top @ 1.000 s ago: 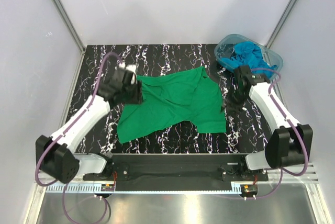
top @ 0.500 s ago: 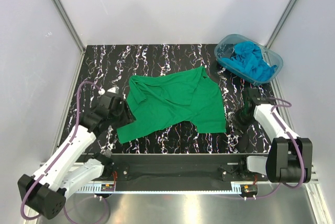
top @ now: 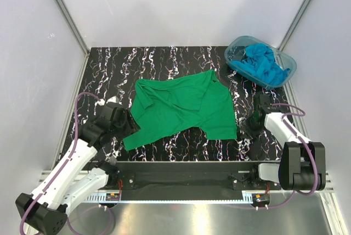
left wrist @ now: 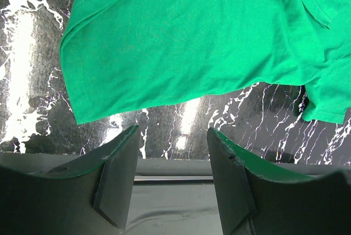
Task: Fold and stack the t-shirts
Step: Flatten the tshirt out
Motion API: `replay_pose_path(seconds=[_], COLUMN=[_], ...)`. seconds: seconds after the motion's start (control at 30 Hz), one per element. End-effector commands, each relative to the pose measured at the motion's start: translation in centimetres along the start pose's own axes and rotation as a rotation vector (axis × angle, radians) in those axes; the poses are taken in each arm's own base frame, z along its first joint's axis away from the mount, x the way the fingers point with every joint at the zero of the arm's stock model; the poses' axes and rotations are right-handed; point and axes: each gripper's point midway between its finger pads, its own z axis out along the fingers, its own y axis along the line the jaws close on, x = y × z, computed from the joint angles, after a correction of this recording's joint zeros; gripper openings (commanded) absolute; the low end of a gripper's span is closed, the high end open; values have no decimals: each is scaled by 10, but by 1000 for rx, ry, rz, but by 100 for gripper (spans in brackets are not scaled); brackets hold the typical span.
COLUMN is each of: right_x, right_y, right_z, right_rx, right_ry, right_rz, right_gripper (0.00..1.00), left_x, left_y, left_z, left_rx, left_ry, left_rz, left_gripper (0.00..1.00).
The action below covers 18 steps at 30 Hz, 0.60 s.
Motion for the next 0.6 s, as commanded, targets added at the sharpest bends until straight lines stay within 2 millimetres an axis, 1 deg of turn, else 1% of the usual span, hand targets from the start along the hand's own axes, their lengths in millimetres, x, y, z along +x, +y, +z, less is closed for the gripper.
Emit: replay_pose_path(seconds=[0.0, 0.17, 0.37, 0.57], right_x=[-15, -4, 7, 9], right_y=[5, -2, -12, -8], right_z=[-2, 3, 10, 15], right_rx=[-8, -1, 20, 10], right_ry=[-64, -30, 13, 26], right_rz=[11, 11, 13, -8], right_gripper=[38, 38, 39, 41], left_x=[-6, -7, -11, -14], left_y=[-3, -4, -11, -15], left_z=[-3, 1, 4, 7], left_rx=[7, 0, 7, 10], left_ry=[-25, -26, -20, -10], left_rz=[-4, 4, 16, 30], left_gripper=[57, 57, 58, 58])
